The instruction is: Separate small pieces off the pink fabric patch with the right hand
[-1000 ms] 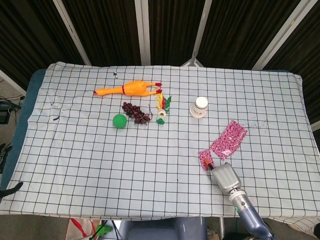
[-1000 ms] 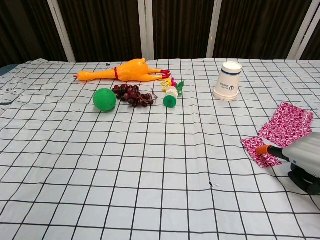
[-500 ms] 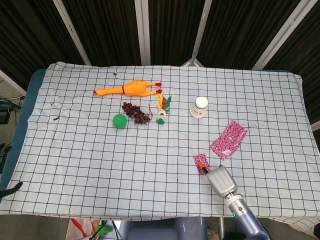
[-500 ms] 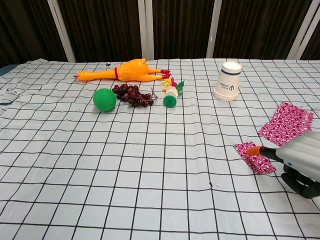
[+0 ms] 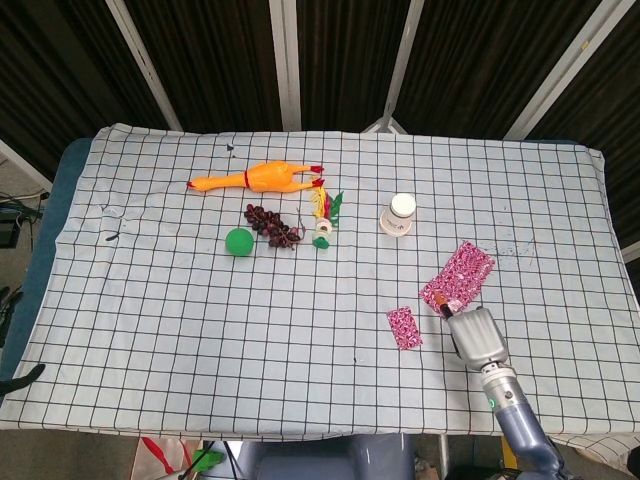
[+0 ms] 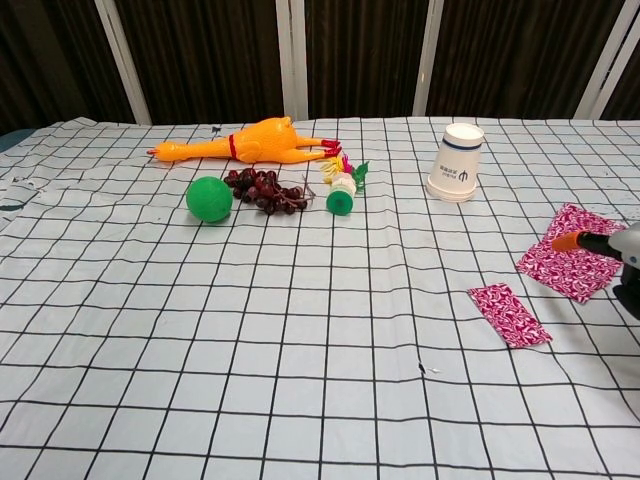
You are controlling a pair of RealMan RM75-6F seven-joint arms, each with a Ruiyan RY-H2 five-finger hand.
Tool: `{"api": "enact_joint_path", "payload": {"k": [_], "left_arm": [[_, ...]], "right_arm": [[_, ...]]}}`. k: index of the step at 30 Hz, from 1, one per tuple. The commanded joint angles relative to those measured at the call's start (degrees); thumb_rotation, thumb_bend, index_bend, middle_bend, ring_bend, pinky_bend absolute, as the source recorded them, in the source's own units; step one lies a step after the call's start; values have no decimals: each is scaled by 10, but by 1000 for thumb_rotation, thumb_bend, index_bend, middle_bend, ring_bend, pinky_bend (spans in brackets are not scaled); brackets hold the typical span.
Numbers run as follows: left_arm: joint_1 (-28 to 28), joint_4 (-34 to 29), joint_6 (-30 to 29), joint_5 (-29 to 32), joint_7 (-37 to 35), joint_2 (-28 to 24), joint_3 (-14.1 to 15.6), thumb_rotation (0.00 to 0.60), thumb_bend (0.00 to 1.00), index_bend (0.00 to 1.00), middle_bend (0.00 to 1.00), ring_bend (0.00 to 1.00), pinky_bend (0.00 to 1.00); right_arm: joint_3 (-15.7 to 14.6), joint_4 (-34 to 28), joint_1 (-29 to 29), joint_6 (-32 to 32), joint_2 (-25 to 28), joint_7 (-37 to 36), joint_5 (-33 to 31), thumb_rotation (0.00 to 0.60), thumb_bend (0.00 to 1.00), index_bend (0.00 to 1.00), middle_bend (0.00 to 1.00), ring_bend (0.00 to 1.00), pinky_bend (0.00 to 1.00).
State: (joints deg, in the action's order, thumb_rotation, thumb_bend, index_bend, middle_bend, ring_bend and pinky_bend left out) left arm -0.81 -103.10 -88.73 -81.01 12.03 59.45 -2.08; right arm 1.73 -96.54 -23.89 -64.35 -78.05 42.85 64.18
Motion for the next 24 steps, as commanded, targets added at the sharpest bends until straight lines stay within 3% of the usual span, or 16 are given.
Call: {"api": "enact_joint_path", "payload": {"k": [1, 12, 24], "left_arm": [[-4, 0, -7, 1, -4, -1, -2, 600, 205, 108, 21, 53, 62], [-4, -1, -5, 9, -5, -3, -5, 600, 204, 108, 21, 53, 62], [-2, -1, -2, 12, 4, 1, -5, 600, 204, 108, 21, 53, 63]], "right_arm": [[-1, 17, -3, 15, 2, -11, -11, 600, 684, 139, 825, 811, 531], [-14, 59, -9, 40, -22, -26, -16, 600, 683, 139, 825, 811, 530], [-8, 75, -27, 53, -46, -13, -30, 600, 684, 140, 825, 811, 530]]}}
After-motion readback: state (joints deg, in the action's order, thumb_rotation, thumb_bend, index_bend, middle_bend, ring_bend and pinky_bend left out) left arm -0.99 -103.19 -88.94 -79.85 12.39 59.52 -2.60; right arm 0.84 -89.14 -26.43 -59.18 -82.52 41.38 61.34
